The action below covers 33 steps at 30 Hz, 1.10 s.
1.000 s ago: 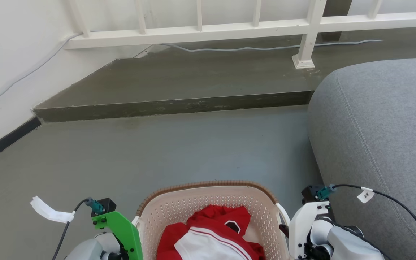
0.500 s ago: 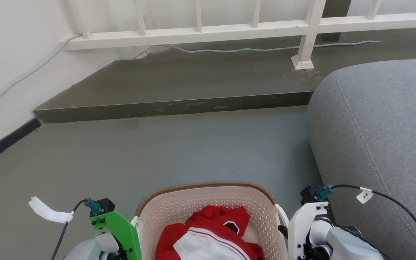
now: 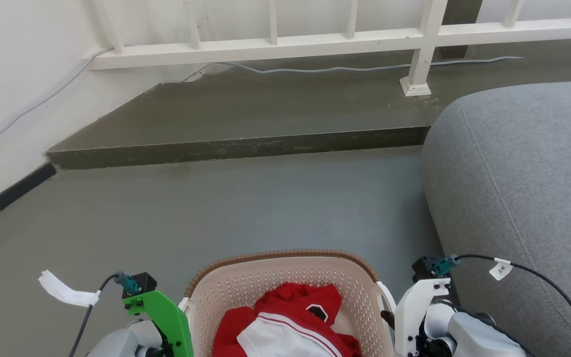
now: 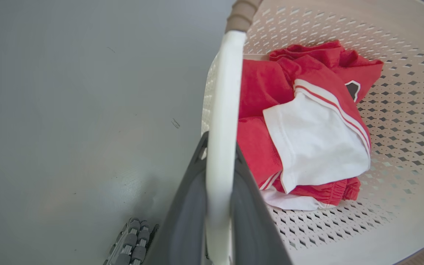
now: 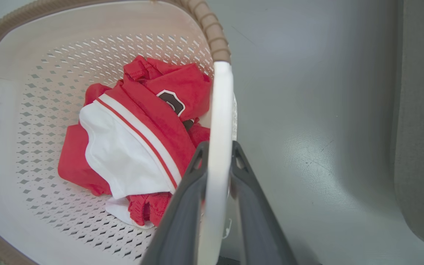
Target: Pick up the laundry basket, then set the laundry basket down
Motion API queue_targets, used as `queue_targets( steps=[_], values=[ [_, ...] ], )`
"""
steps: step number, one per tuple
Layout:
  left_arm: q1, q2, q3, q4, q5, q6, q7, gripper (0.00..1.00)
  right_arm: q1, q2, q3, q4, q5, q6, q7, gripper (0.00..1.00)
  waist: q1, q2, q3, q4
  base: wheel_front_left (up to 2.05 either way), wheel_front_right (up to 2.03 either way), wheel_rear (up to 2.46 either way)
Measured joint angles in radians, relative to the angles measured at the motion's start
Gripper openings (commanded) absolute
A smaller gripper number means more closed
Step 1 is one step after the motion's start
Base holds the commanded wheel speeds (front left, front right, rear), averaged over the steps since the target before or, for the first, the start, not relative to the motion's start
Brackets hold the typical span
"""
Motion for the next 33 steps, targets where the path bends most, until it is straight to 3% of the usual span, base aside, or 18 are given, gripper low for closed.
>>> queue_targets(
  steps=[24,33],
  values=[
    [0.0,0.004,-0.017,0.0,-0.009,0.0,-0.025,0.0,-0.001,0.0,0.017,0.007,0.037,0.0,-0.011,0.0,0.0,0.0,0.025,0.0,0.0,0.0,0.0],
    [-0.022,0.005,-0.017,-0.006,-0.007,0.0,-0.075,0.0,-0.039,0.001,0.019,0.016,0.044,0.0,-0.044,0.0,0.0,0.0,0.081,0.003,0.0,0.0,0.0]
  ],
)
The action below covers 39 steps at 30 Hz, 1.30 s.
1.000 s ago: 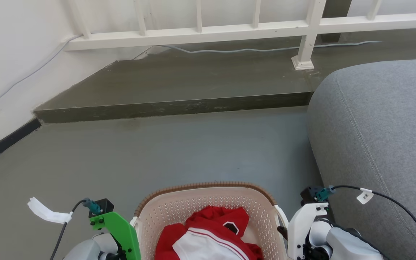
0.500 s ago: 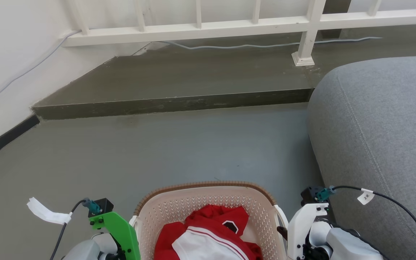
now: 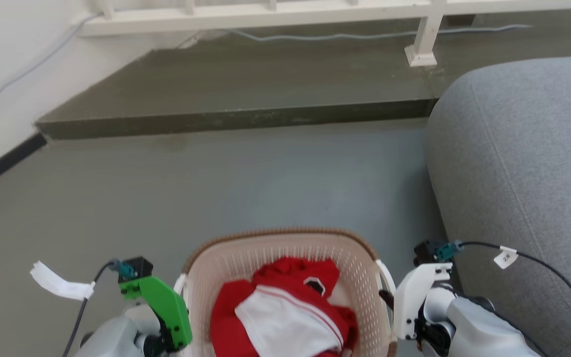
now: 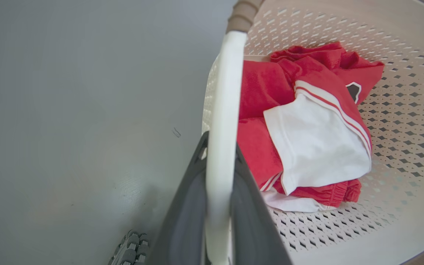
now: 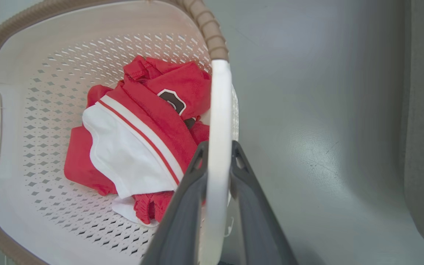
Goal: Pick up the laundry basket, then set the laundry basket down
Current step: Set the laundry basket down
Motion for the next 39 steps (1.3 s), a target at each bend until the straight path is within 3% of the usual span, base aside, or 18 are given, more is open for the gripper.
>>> queue_targets(
  steps=[9,39],
  values=[
    [-0.08,0.015,0.002,-0.026,0.018,0.0,-0.091,0.0,-0.085,-0.001,0.001,-0.007,-0.023,-0.004,-0.072,0.0,0.0,0.0,0.106,0.005,0.0,0.0,0.0],
    [-0.292,0.035,-0.002,-0.039,0.075,0.0,-0.231,0.0,-0.302,-0.019,0.012,-0.011,-0.084,-0.019,-0.248,0.0,0.0002,0.0,0.53,0.026,0.0,0.0,0.0]
  ],
)
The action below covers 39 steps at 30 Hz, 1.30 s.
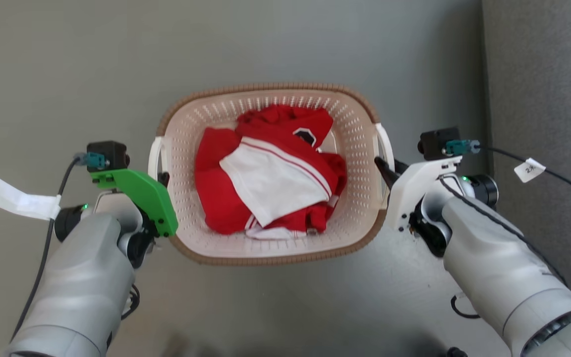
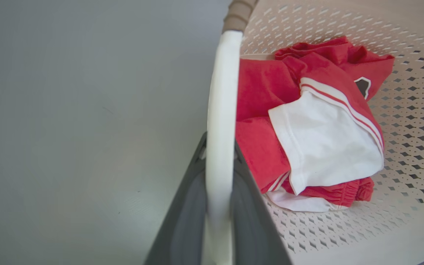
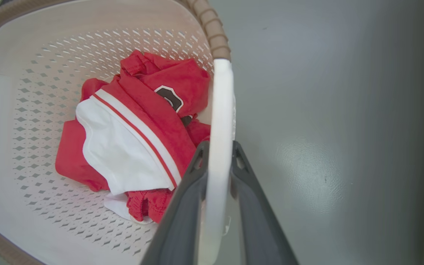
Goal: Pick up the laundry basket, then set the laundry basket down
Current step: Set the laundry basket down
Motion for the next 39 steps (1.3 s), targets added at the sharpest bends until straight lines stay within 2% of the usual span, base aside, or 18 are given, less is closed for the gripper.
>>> queue_targets(
  steps=[11,19,39],
  values=[
    [-0.084,0.011,0.002,-0.014,0.012,0.0,-0.059,0.0,-0.103,-0.015,0.014,-0.004,-0.025,-0.002,-0.052,0.0,0.0,0.0,0.17,0.003,0.0,0.0,0.0],
    [-0.099,0.011,0.001,-0.01,0.012,0.0,-0.084,0.0,-0.116,-0.012,-0.001,0.006,-0.021,-0.002,-0.07,0.0,-0.0001,0.0,0.242,0.002,0.0,0.0,0.0],
    [-0.139,0.001,-0.011,0.017,0.012,-0.007,-0.097,0.0,-0.153,-0.013,-0.021,0.032,-0.004,0.011,-0.11,0.0,-0.0003,0.0,0.304,0.011,0.0,0.0,0.0]
  ],
)
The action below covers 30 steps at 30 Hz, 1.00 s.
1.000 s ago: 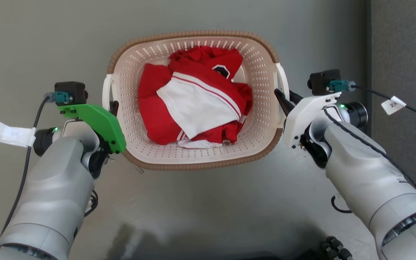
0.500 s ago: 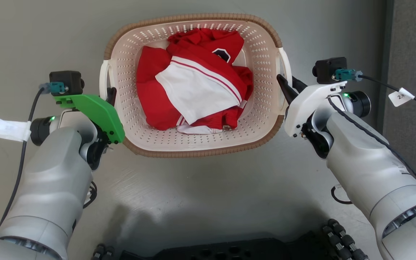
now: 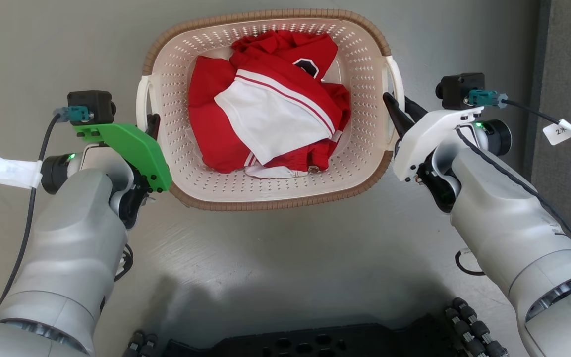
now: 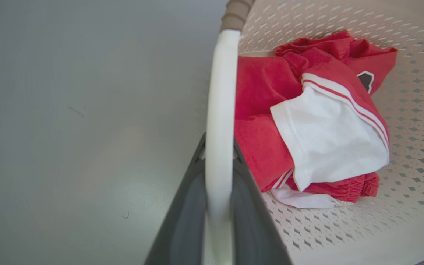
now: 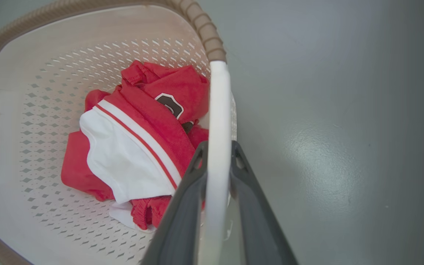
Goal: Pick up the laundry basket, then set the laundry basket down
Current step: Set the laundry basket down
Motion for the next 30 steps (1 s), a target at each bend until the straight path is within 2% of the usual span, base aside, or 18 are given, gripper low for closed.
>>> queue_targets(
  steps=[11,12,13,14,15,18,23,30],
  values=[
    [-0.009,-0.005,0.003,0.007,-0.007,0.0,0.023,0.0,-0.007,0.002,0.002,0.012,0.007,0.006,0.0,0.0,0.0,0.0,0.0,0.002,0.0,0.0,0.0],
    [-0.012,-0.008,0.006,0.01,-0.016,0.0,0.039,0.02,-0.007,0.002,0.002,0.011,0.007,0.008,-0.001,0.44,0.0,0.0,0.0,0.002,0.0,0.0,0.0],
    [-0.015,-0.01,0.007,0.013,-0.016,0.0,0.046,0.3,-0.007,0.002,0.002,0.009,0.011,0.008,-0.001,0.98,0.0,0.0,0.0,0.002,0.0,0.0,0.0],
    [-0.017,-0.012,0.007,0.013,-0.02,0.0,0.057,0.47,-0.008,0.002,0.007,0.008,0.011,0.008,-0.001,1.0,0.0,0.0,0.0,0.003,0.0,0.0,0.0],
    [-0.02,-0.01,0.005,0.012,-0.023,0.0,0.067,1.0,-0.008,0.0,0.008,0.005,0.011,0.008,-0.001,1.0,0.0,0.0,0.0,0.004,0.0,0.0,0.0],
    [-0.02,0.008,0.002,0.006,-0.027,0.001,0.077,1.0,-0.008,-0.02,0.008,0.0,0.015,0.004,-0.001,1.0,0.0,0.0,-0.001,0.005,0.0,0.0,0.0],
    [-0.018,0.007,-0.021,-0.008,-0.028,0.001,0.069,1.0,-0.007,-0.022,0.007,-0.027,0.028,0.004,-0.01,1.0,0.0,0.0,-0.011,0.007,0.0,0.0,0.0],
    [-0.014,0.009,-0.022,-0.047,-0.028,0.001,-0.004,1.0,0.01,-0.02,0.012,-0.072,0.046,0.004,-0.02,1.0,0.0,0.0,-0.044,0.005,0.0,0.0,0.0]
  ],
)
